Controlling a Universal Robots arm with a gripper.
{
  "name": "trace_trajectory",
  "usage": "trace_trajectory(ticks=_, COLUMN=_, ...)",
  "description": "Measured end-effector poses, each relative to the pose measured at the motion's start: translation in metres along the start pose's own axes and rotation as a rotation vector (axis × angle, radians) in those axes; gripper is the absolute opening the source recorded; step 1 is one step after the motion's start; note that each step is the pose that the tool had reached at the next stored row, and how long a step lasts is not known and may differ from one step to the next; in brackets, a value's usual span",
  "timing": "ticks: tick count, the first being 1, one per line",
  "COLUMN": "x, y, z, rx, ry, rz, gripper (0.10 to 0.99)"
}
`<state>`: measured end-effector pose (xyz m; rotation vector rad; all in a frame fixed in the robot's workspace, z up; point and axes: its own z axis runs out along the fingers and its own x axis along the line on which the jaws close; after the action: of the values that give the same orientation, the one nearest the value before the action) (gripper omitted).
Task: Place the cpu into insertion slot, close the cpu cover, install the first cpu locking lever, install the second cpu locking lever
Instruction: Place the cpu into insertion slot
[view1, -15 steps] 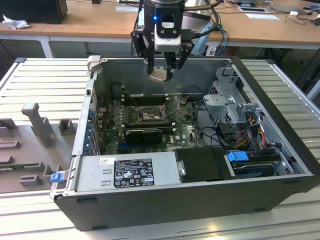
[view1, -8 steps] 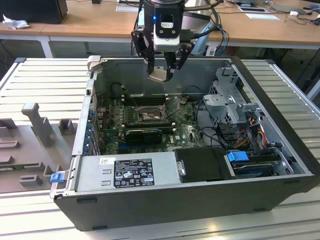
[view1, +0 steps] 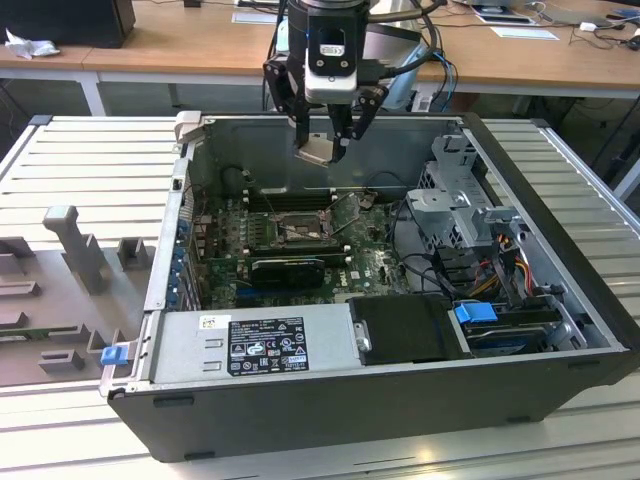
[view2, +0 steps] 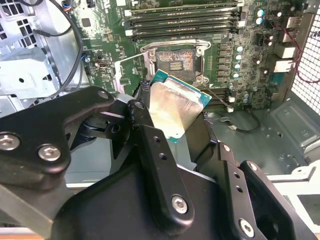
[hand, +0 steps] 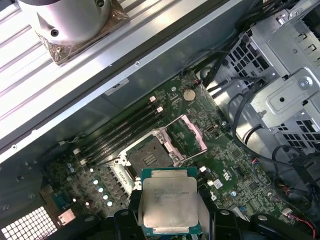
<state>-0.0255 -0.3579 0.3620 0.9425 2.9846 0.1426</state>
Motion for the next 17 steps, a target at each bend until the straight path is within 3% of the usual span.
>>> trace_trajectory(ticks=17, x=0.0, y=-0.0002, z=0.0023, rx=-0.001, ry=-0.004, rz=0.044, gripper=0.529)
